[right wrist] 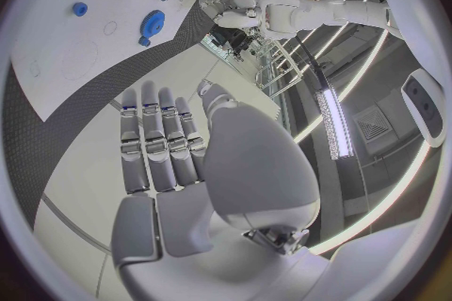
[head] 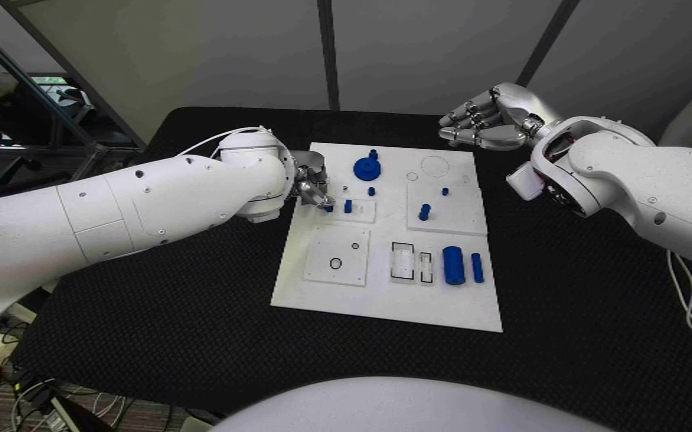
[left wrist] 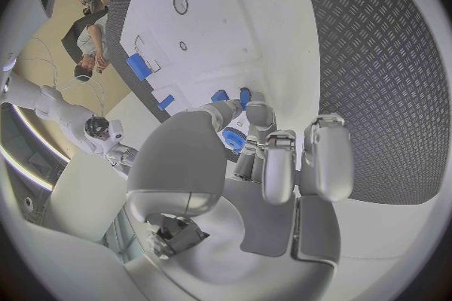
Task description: Assemble the parts on the task board
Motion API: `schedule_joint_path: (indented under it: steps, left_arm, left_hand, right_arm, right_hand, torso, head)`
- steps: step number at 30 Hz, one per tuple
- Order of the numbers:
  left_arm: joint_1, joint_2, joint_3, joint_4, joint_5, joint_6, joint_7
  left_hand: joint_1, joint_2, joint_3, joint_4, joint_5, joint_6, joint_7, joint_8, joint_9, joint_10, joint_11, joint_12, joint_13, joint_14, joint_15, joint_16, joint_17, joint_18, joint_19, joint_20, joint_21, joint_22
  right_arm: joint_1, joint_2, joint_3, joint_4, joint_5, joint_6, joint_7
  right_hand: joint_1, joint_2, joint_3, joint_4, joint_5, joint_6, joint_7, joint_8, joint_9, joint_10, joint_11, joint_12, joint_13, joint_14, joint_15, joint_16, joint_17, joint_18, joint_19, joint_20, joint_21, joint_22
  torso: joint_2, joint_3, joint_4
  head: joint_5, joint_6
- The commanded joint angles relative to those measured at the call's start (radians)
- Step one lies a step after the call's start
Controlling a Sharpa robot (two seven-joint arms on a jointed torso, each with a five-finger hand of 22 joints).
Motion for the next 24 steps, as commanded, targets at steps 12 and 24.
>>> schedule_joint_path:
  steps: [12, 24]
  left_arm:
    - [-0.003, 0.023, -0.003, -0.030, 0.017, 0.035, -0.001]
    - [-0.003, 0.030, -0.003, -0.046, 0.028, 0.041, 0.000]
  left_hand:
    - [-0.082, -0.011, 0.113, -0.099, -0.004, 0.020, -0.024, 0.029, 0.015, 0.034, -0.014, 0.028, 0.025, 0.106, -0.016, 0.002, 0.263, -0.034, 0.028, -0.013, 0.005, 0.079]
    - [-0.170, -0.023, 0.057, -0.060, -0.005, 0.045, -0.037, 0.033, 0.017, 0.053, -0.024, 0.048, 0.048, 0.106, -0.026, 0.002, 0.263, -0.037, 0.034, -0.022, 0.015, 0.091]
  right_arm:
    - [0.002, 0.000, 0.001, 0.002, -0.002, 0.007, 0.002]
    - [0.002, 0.000, 0.001, 0.002, -0.003, 0.008, 0.001]
  right_hand:
    - [-0.002, 0.007, 0.001, -0.005, 0.006, -0.003, 0.001, 0.000, 0.000, -0.004, 0.001, 0.001, -0.002, -0.003, 0.000, -0.002, -0.003, 0.006, 0.004, 0.004, -0.008, -0.001]
    - [-0.002, 0.007, 0.001, -0.005, 0.006, -0.003, 0.001, 0.000, 0.000, -0.004, 0.001, 0.001, -0.002, -0.003, 0.000, -0.002, -0.003, 0.006, 0.004, 0.004, -0.008, -0.001]
  torso:
    - [0.000, 0.0006, -0.0010]
    - [0.000, 0.0006, -0.0004]
  head:
    - [-0.003, -0.007]
    - [-0.006, -0.010]
